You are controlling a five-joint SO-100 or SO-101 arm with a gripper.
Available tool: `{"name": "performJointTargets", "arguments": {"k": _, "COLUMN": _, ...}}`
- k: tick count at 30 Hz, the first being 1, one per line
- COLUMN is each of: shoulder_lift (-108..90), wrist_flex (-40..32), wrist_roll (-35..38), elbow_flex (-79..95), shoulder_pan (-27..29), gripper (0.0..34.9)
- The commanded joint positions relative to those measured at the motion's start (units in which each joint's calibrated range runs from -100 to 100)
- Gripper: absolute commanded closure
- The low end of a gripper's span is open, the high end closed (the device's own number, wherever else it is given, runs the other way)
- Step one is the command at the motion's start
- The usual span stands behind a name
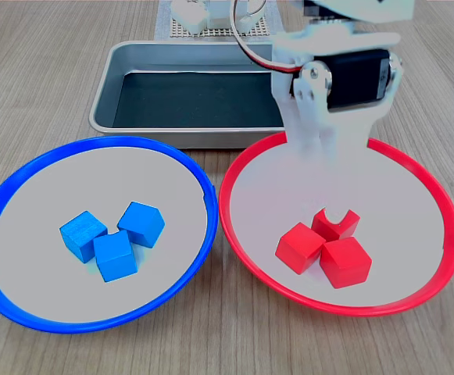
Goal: Relocate any red block in the blue dish to the red dish, correcting any misplacement.
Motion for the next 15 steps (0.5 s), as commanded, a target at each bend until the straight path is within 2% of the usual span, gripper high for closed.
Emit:
{"name": "performJointTargets", "arguments": {"k": 1, "shoulder_lift": -8.31, "wrist_flex": 0.39, "wrist_roll": 0.39, "elbow_flex": -0.69, "shoulder_pan": 1.58, "gripper": 21.8}}
{"name": "performJointTargets", "arguments": {"k": 7, "shoulder_lift": -18.54, "wrist_flex": -0.27, "wrist_roll": 0.49, "elbow_flex": 2.4, "shoulder_pan": 5.54, "gripper": 24.6}}
{"name": "performJointTargets", "arguments": {"k": 10, "shoulder_lift": -23.74, "wrist_flex": -2.49, "wrist_roll": 0.54, "elbow_flex": 5.13, "shoulder_pan": 8.83, "gripper": 27.5}}
{"name": "performJointTargets", "arguments": {"k": 14, "shoulder_lift": -29.63, "wrist_flex": -7.45, "wrist_roll": 0.83, "elbow_flex": 10.68, "shoulder_pan": 13.63, "gripper": 34.6}}
{"name": "performJointTargets", "arguments": {"k": 15, "shoulder_lift": -30.82, "wrist_flex": -8.6, "wrist_roll": 0.68, "elbow_flex": 12.32, "shoulder_pan": 14.57, "gripper": 34.6}}
